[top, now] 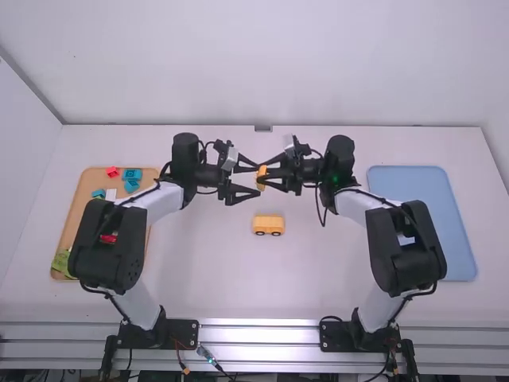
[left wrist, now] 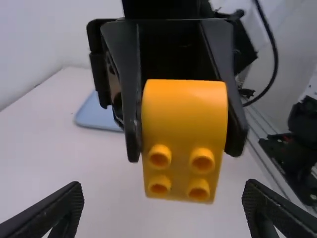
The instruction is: Assemble lego blocks to make yellow taxi
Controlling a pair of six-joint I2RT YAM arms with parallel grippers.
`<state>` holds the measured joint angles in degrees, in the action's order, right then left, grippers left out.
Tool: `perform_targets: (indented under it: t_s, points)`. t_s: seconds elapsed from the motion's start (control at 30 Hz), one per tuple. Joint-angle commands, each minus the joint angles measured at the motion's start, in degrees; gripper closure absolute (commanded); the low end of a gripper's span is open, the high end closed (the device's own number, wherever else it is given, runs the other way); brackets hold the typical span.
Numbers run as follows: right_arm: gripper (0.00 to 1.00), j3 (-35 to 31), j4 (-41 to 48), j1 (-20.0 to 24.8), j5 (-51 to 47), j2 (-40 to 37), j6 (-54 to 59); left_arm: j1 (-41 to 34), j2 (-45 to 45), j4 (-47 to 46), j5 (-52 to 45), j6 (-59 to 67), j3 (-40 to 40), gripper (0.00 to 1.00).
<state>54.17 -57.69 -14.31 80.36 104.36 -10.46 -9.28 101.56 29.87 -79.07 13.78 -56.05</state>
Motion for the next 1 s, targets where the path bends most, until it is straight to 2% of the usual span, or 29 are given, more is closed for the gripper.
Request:
perform_targets:
  t_s: [0.0, 0.07, 0.3, 0.4, 0.57, 0.67, 0.97]
  points:
    - [0.93, 1.4, -0.2, 0.0, -2.1, 0.2, 0.0, 0.0, -0.5, 1.6, 1.6, -4.8, -0.5, 0.16]
    - [0.93, 1.4, -0.2, 0.1, -2.4, 0.2, 0.1, -0.1, -0.5, 2.8, 1.6, -6.7, -0.5, 0.17]
    - [0.93, 1.4, -0.2, -0.5, -2.2, 0.2, 0.5, -1.2, -0.5, 5.1, -0.8, -6.9, -0.5, 0.31]
    - [0.93, 1.4, -0.2, -0.7, -2.3, 0.2, 1.7, -1.7, -0.5, 5.0, -0.8, -6.9, -0.5, 0.43]
    - [0.93, 1.4, -0.2, -0.7, -2.2, 0.2, 1.7, -1.6, -0.5, 4.7, -0.9, -6.7, -0.4, 0.53]
    - [0.93, 1.4, -0.2, -0.7, -2.2, 0.2, 1.7, -1.6, -0.5, 4.7, -0.9, -6.7, -0.5, 0.67]
    - [0.89, 1.4, -0.2, -0.7, -2.2, 0.2, 1.5, -1.6, -0.5, 4.2, -0.9, -2.2, 0.2, 0.85]
